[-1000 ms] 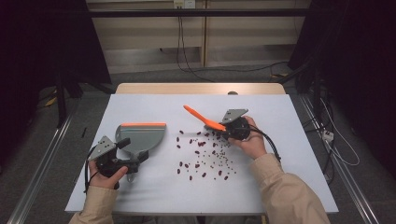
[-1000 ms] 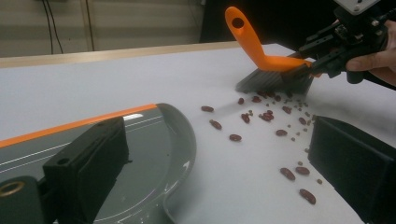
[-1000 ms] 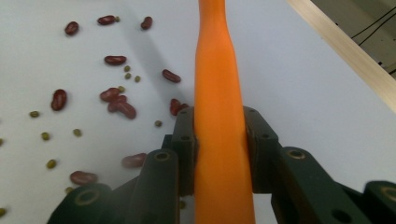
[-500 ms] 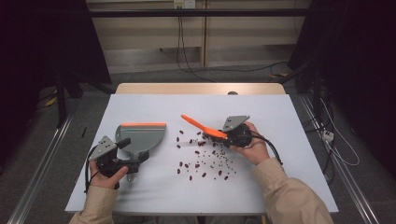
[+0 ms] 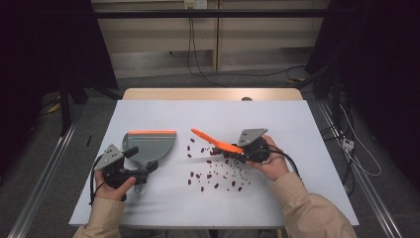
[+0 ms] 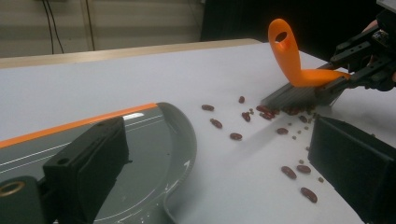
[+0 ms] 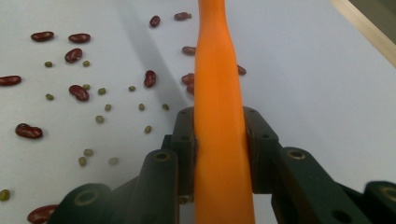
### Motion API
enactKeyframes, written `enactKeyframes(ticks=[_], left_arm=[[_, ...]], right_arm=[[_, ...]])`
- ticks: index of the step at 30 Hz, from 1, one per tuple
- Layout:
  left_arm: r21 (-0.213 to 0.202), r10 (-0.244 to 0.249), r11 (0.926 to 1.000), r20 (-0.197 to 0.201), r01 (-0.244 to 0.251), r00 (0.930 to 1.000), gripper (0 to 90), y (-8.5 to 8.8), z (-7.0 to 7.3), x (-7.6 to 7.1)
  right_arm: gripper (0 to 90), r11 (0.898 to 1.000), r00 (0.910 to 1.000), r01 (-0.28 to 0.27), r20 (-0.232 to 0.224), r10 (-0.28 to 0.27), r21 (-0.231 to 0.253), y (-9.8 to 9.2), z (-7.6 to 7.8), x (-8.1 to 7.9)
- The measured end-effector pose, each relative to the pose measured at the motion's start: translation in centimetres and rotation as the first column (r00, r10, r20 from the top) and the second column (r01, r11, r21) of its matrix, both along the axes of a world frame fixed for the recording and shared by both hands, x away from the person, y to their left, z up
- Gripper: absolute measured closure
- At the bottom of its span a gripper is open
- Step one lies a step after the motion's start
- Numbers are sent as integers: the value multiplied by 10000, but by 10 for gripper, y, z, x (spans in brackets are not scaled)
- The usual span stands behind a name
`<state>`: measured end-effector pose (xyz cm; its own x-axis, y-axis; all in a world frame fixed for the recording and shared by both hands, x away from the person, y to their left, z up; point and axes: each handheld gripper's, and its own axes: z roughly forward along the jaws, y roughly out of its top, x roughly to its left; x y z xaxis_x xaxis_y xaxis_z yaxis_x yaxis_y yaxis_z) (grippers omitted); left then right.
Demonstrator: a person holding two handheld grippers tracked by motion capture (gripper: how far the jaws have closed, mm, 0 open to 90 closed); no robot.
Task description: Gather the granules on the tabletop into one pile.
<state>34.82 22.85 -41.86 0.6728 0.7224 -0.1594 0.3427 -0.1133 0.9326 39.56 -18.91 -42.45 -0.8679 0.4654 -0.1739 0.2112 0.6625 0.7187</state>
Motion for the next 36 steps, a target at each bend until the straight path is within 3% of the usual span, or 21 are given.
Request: enactKeyframes(ticks=[3,5,8,11,15,24,36], left_arm=[[-22,9,10000,5,-9,10000,48,0,0,-1],[-40,14,10000,25,-14,10000,48,0,1,-1],[-14,21,10000,12,-21,10000,48,1,0,0],[-15,6,10000,1,-6,10000,48,0,0,-1],[-47,12,10000,-11,-12,10000,48,0,0,0],[-147,56,9999,-90,-57,9999,48,2,-1,1],[-106,75,9999,-173,-77,9998,48,3,-3,2]], right_arm=[[705,10000,10000,26,73,-25,-18,0,2,-2],[708,9995,9999,97,40,-98,294,-3,4,-2],[708,9988,9987,324,388,-339,375,-7,9,1],[708,9935,9971,605,398,-646,969,-13,14,11],[708,9904,9960,738,421,-792,1171,-13,16,30],[708,9936,9970,430,594,-493,1040,19,6,71],[708,9977,9928,-398,1154,333,550,68,1,95]])
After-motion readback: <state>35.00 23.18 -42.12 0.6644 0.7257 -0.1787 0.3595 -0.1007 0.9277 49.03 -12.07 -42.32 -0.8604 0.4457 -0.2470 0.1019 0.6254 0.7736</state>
